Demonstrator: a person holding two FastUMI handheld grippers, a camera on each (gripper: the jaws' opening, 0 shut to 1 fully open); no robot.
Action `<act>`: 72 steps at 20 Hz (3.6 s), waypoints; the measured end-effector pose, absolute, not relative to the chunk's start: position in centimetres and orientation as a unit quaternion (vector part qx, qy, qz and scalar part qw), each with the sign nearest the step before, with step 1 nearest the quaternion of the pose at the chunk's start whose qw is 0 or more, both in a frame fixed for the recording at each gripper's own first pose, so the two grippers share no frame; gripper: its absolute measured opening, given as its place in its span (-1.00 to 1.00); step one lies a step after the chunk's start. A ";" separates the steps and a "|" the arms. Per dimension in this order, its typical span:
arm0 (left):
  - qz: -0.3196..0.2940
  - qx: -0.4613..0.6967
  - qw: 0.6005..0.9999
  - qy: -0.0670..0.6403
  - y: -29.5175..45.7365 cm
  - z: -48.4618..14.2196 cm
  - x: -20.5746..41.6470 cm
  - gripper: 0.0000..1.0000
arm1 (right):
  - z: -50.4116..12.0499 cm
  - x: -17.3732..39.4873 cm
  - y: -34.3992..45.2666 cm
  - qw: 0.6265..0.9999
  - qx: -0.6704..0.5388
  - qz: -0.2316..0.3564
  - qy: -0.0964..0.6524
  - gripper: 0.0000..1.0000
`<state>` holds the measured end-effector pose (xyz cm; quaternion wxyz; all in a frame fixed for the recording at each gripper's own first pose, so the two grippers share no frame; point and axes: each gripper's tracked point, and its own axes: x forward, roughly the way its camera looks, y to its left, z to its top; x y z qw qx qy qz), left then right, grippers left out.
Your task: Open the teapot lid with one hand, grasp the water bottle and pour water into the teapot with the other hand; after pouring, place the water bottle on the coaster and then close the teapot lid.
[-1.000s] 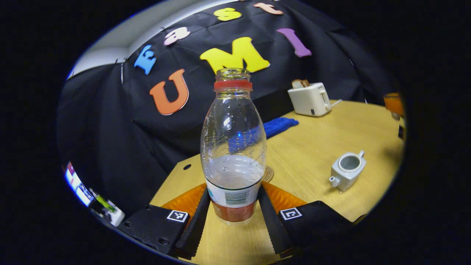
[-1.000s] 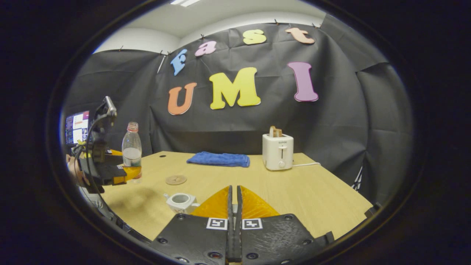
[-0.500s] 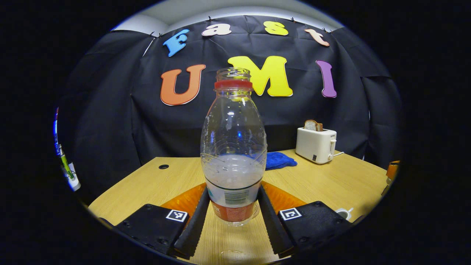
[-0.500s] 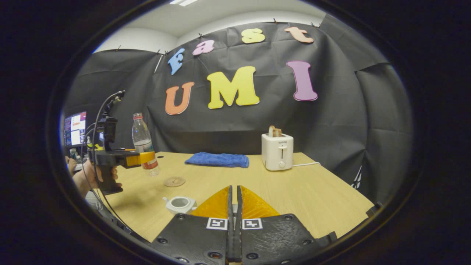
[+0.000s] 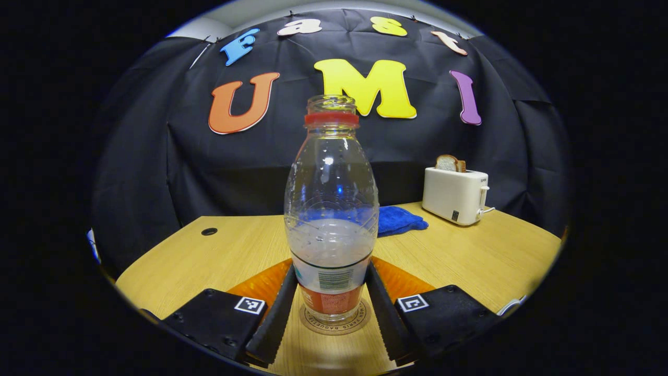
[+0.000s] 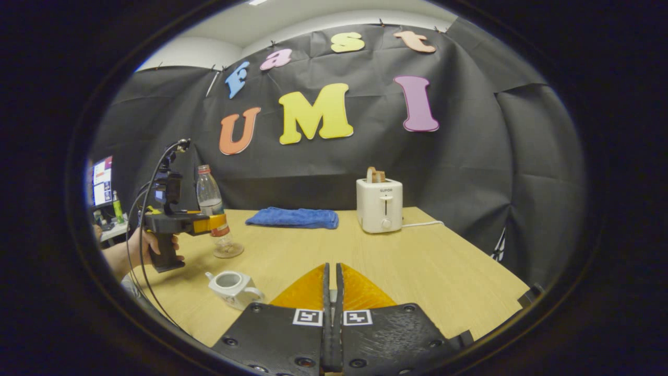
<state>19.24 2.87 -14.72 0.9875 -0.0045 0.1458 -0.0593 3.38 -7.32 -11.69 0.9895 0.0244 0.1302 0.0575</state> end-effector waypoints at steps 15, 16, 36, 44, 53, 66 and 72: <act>-0.064 -0.022 0.985 0.162 3.0 -15.9 19.1 0.99 | -12.2 3.7 -6.9 0.989 0.021 0.059 0.135 -1.00; -0.065 -0.024 0.984 0.163 2.9 -15.8 18.9 0.98 | -12.2 3.6 -6.7 0.989 0.020 0.061 0.135 -1.00; 0.048 -0.003 0.990 0.134 13.8 -9.4 2.0 0.99 | -11.8 5.9 8.6 0.969 -0.014 0.215 0.118 -1.00; 0.055 0.019 0.992 0.111 14.1 -8.0 -0.1 0.98 | -13.8 6.4 10.1 0.966 -0.014 0.225 0.126 -1.00; 0.049 0.021 0.992 0.115 14.4 -8.2 -0.1 0.98 | -15.2 6.8 10.1 0.967 -0.013 0.220 0.131 -1.00; 0.040 0.022 0.994 0.104 12.3 -6.5 -0.8 0.98 | -12.1 6.2 9.3 0.978 -0.017 0.195 0.069 0.08; 0.022 0.022 0.997 0.072 8.5 -4.3 -1.4 0.98 | -7.8 3.9 3.7 0.995 0.006 0.096 0.035 0.96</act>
